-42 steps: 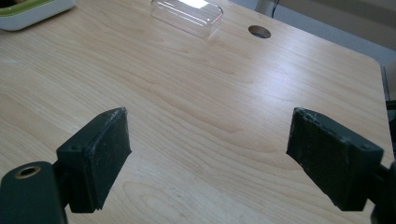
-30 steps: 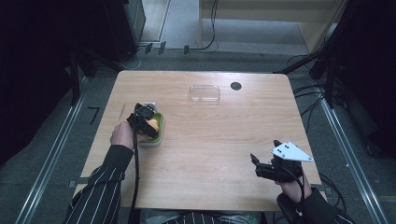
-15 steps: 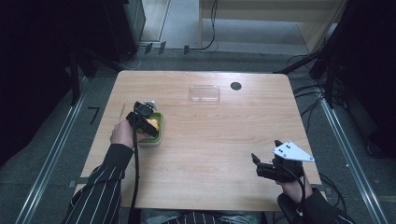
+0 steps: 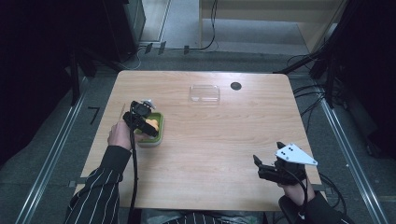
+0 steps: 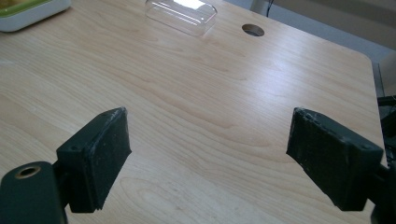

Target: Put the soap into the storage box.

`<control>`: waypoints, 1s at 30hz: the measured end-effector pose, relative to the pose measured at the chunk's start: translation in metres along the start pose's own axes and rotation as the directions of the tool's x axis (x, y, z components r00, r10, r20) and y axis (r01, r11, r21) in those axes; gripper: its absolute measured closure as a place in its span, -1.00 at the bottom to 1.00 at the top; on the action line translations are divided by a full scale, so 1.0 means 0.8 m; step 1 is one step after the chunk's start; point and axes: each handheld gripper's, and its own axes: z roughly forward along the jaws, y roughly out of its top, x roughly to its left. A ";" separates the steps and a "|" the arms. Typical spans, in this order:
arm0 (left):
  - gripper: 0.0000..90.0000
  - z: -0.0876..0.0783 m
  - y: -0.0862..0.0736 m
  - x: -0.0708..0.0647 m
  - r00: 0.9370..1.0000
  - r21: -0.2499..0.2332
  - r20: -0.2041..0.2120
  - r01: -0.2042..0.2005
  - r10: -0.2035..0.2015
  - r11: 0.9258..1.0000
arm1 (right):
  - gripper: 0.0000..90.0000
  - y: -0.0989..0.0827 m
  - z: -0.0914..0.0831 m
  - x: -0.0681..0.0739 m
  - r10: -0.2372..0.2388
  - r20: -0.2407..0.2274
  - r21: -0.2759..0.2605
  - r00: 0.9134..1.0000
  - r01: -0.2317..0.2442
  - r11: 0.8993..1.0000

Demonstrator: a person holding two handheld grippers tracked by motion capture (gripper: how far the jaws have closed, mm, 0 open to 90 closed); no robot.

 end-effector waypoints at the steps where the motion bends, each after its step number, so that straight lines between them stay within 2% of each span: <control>1: -0.65 -0.001 -0.002 0.000 1.000 0.000 0.004 0.000 0.000 1.000 | -0.70 0.000 0.000 0.001 -0.005 0.001 0.001 1.000 0.005 1.000; 14: -0.70 -0.014 -0.034 -0.002 0.999 0.018 0.044 0.009 -0.010 1.000 | -0.70 0.002 0.003 0.003 -0.010 -0.002 0.001 1.000 0.010 1.000; 30: -0.79 -0.025 -0.068 -0.029 0.996 0.064 0.083 -0.040 0.034 0.997 | -0.70 0.002 0.003 0.003 -0.008 -0.003 -0.002 1.000 0.008 1.000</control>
